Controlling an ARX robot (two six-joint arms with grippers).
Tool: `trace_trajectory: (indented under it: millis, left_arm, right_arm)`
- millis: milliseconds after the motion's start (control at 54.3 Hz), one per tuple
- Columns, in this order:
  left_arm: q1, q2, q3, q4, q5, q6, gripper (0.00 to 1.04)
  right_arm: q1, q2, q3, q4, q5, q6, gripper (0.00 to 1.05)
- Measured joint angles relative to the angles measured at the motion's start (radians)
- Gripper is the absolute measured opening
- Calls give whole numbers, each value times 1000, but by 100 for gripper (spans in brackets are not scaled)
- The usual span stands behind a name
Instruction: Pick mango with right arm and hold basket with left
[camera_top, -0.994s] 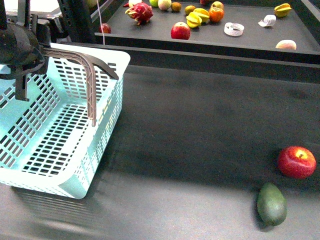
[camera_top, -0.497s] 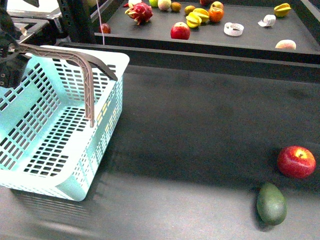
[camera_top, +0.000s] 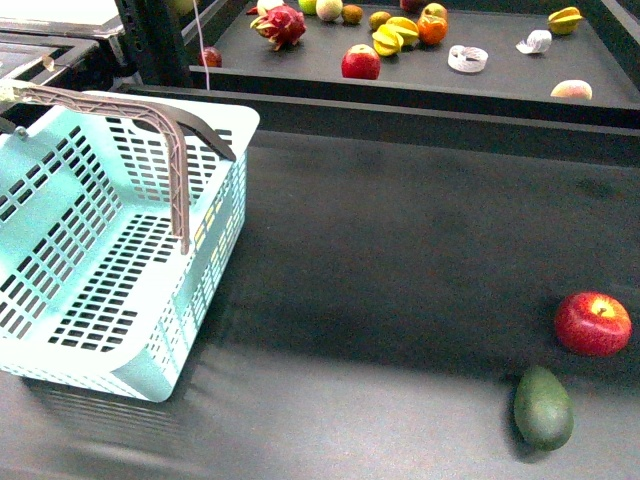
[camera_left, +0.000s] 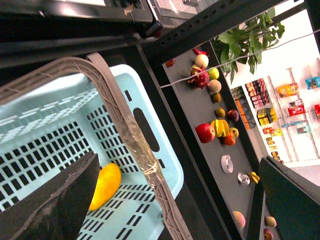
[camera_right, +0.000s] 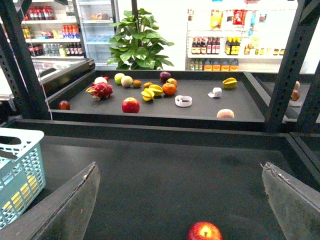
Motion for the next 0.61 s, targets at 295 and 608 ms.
trace_trajectory:
  millis: [295,608]
  left_arm:
    - [134,-262,-88,-190,13,105,99]
    - [145,-254,-211,133,296,452,80]
  right_arm:
    - [0,0,0,0,0,0,97]
    - [0,0,0,0,1,0,97]
